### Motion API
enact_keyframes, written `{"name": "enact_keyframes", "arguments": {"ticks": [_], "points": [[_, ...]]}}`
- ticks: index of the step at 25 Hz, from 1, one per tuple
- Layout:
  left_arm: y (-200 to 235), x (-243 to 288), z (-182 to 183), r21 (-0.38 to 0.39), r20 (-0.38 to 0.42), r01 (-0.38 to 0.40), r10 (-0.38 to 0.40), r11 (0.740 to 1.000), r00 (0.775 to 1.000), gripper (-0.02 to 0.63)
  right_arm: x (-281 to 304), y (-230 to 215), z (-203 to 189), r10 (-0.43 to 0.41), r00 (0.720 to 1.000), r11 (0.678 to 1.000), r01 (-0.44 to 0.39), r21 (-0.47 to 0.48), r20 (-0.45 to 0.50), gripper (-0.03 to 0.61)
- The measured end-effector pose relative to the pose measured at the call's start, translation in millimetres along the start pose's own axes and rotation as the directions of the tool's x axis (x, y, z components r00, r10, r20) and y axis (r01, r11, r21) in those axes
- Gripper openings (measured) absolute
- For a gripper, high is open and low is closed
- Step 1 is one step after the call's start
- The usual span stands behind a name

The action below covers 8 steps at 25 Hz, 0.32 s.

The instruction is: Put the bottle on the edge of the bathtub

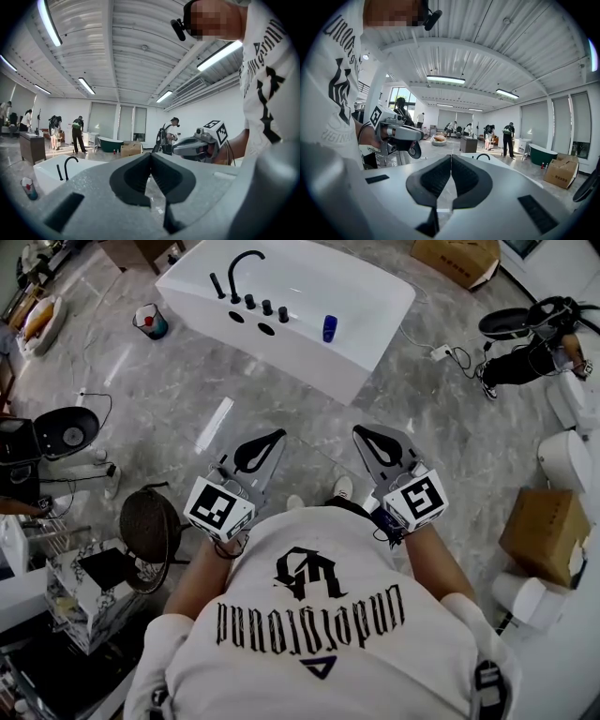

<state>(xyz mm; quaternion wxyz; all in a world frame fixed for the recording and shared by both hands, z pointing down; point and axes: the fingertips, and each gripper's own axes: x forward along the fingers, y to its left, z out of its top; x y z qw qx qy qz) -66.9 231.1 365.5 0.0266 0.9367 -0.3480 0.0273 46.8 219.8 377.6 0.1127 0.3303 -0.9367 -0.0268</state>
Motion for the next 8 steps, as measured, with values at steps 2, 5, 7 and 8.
{"name": "enact_keyframes", "arguments": {"ticks": [2,5,7,8], "points": [[-0.1,-1.3,0.2,0.002,-0.001,0.003,-0.003,1.000,1.000,0.014,-1.4,1.0,1.2,-0.002,1.000,1.000,0.002,0.003,0.000,0.017],[-0.4,-1.6,-0.7,-0.003,-0.002,0.004,-0.004,1.000,1.000,0.014,-3.1,0.7,3.0,0.000,1.000,1.000,0.000,0.008,0.001,0.017],[-1.4,-1.4,-1.8,-0.004,-0.003,0.005,-0.005,1.000,1.000,0.014,-4.3,0.4,3.6,0.001,1.000,1.000,-0.001,0.006,0.002,0.017],[-2.1,-1.3,-2.4,-0.004,-0.003,0.006,-0.006,1.000,1.000,0.014,-5.1,0.3,3.9,0.002,1.000,1.000,-0.002,0.004,0.002,0.017]]}}
